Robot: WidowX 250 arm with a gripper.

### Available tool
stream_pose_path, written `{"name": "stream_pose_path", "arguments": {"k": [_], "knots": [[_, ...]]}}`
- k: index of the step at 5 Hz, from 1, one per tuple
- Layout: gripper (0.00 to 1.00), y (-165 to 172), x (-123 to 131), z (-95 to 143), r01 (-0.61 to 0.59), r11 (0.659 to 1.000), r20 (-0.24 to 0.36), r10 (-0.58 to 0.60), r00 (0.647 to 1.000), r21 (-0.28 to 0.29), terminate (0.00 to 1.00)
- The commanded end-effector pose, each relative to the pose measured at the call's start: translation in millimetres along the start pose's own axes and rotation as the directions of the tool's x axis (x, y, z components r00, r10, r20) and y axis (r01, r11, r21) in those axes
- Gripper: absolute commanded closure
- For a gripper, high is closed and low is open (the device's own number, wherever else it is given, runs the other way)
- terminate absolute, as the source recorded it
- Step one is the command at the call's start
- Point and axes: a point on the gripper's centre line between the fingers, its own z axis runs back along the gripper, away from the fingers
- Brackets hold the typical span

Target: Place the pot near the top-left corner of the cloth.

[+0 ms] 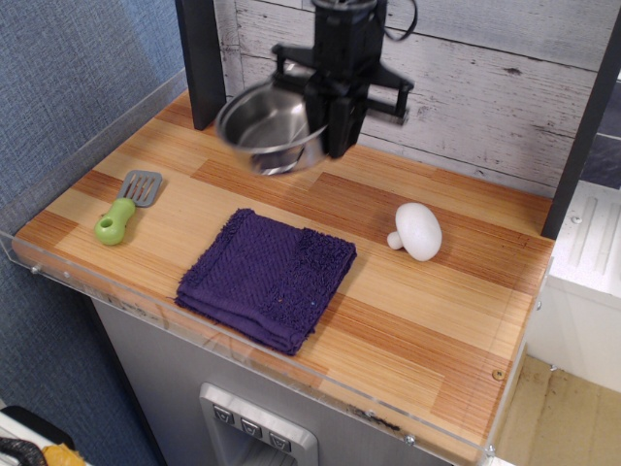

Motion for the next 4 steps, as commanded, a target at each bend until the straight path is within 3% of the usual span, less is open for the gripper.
{"name": "stream_pose_path", "arguments": {"k": [1,2,4], "knots": [[1.00,44.3,39.1,-8.1,-0.038,0.999,0.033,0.037,0.999,0.003,0.00],[1.00,59.0,30.4,-15.5,-0.060,0.998,0.014,0.060,0.998,0.013,0.00],[1.00,52.7,11.7,-37.7,-0.031,0.999,-0.026,0.031,0.999,-0.007,0.00]]}}
